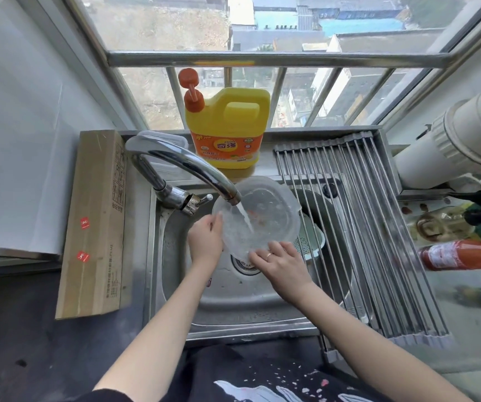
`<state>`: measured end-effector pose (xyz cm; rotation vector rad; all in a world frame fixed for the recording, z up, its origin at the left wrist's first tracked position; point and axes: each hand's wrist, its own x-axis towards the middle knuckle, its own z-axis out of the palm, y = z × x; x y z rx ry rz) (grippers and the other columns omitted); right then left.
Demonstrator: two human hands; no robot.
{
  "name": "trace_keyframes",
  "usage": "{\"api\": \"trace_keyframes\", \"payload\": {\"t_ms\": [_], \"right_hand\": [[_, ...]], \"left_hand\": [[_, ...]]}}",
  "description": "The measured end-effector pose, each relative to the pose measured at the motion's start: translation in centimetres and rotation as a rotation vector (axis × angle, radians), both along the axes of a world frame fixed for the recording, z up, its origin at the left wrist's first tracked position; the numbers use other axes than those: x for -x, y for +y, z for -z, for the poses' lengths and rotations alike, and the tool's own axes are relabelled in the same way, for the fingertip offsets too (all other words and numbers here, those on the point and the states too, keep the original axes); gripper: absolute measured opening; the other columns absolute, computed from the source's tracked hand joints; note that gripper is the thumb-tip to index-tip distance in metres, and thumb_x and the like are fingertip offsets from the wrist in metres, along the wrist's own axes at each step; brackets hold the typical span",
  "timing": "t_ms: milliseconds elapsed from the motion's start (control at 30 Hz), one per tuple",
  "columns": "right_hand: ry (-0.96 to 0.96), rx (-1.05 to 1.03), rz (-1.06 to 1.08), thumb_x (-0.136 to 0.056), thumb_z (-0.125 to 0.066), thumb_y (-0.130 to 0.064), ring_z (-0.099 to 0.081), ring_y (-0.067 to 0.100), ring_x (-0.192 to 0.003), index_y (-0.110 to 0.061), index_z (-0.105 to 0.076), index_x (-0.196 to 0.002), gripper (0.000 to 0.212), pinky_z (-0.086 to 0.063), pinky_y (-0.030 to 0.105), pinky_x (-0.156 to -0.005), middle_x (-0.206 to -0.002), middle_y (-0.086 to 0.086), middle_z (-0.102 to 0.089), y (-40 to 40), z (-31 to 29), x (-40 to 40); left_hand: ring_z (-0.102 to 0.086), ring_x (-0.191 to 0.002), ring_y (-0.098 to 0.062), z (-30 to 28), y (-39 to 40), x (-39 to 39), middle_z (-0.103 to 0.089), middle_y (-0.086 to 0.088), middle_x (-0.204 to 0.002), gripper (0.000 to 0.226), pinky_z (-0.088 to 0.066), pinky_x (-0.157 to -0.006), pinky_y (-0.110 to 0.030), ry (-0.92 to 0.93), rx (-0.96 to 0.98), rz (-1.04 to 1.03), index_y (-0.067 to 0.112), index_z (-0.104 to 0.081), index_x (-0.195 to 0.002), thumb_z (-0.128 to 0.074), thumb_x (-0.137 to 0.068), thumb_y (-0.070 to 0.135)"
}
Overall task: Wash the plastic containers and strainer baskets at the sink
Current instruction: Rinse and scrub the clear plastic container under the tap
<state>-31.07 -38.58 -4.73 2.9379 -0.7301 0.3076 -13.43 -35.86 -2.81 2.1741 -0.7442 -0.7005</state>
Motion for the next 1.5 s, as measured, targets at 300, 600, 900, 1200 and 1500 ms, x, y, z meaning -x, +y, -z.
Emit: {"api": "trace_keyframes", "payload": {"t_ms": [300, 600, 900, 1200, 1500], "right_hand": [[0.087, -0.076, -0.123, -0.067, -0.042, -0.007, -0.053, 0.018, -0.064, -0.021, -0.061, -0.072, 0.025, -0.030, 0.029, -0.066, -0.057, -0.006, -0.054, -0.6, -3.0, -1.6], [0.060, -0.312, 0.100, -0.066, -0.076, -0.010, -0.049, 0.018, -0.059, -0.025, -0.037, -0.081, 0.044, -0.032, 0.030, -0.063, -0.050, -0.006, -0.053, 1.5, -1.5, -2.8], [-0.137, -0.108, -0.009, -0.079, -0.051, -0.003, -0.049, 0.018, -0.071, -0.024, -0.067, -0.087, 0.027, -0.034, 0.037, -0.083, -0.062, -0.009, -0.057, 0.3, -2.9, -1.0], [0.025, -0.480, -0.175, -0.087, -0.051, -0.028, -0.045, 0.018, -0.077, -0.020, -0.064, -0.097, 0.018, -0.041, 0.034, -0.065, -0.073, -0.003, -0.067, -3.7, -9.8, -0.6], [-0.334, -1.290, 0.101, -0.093, -0.057, -0.010, -0.056, 0.008, -0.080, -0.011, -0.064, -0.097, 0.008, -0.041, 0.015, -0.075, -0.075, -0.004, -0.063, -3.8, -9.4, 0.3]], "left_hand": [[-0.043, -0.065, -0.032, 1.7, -1.6, 0.0, -0.048, -0.013, -0.055, 0.035, -0.027, -0.059, -0.030, 0.191, -0.244, -0.025, 0.012, -0.040, -0.051, -0.056, -0.082, 0.018], [-0.031, -0.053, -0.024, -1.7, -1.5, 0.1, -0.031, 0.007, -0.051, 0.024, -0.017, -0.054, -0.033, -0.203, 0.150, 0.134, 0.013, -0.036, -0.072, -0.047, -0.087, -0.002], [-0.036, -0.043, -0.004, -2.5, -1.3, -0.4, -0.029, 0.007, -0.048, 0.025, -0.028, -0.046, -0.014, -0.020, 0.192, -0.039, 0.021, -0.043, -0.070, -0.056, -0.088, 0.009], [-0.041, -0.055, -0.016, -3.6, -2.6, -0.8, -0.044, 0.001, -0.057, 0.017, -0.033, -0.051, -0.027, 0.134, -0.049, -0.006, 0.009, -0.050, -0.070, -0.054, -0.085, 0.015], [-0.049, -0.038, -0.015, -3.9, -2.4, -3.4, -0.050, -0.007, -0.058, 0.028, -0.035, -0.044, -0.021, 0.321, -0.176, -0.004, 0.004, -0.057, -0.077, -0.050, -0.086, 0.030]]}}
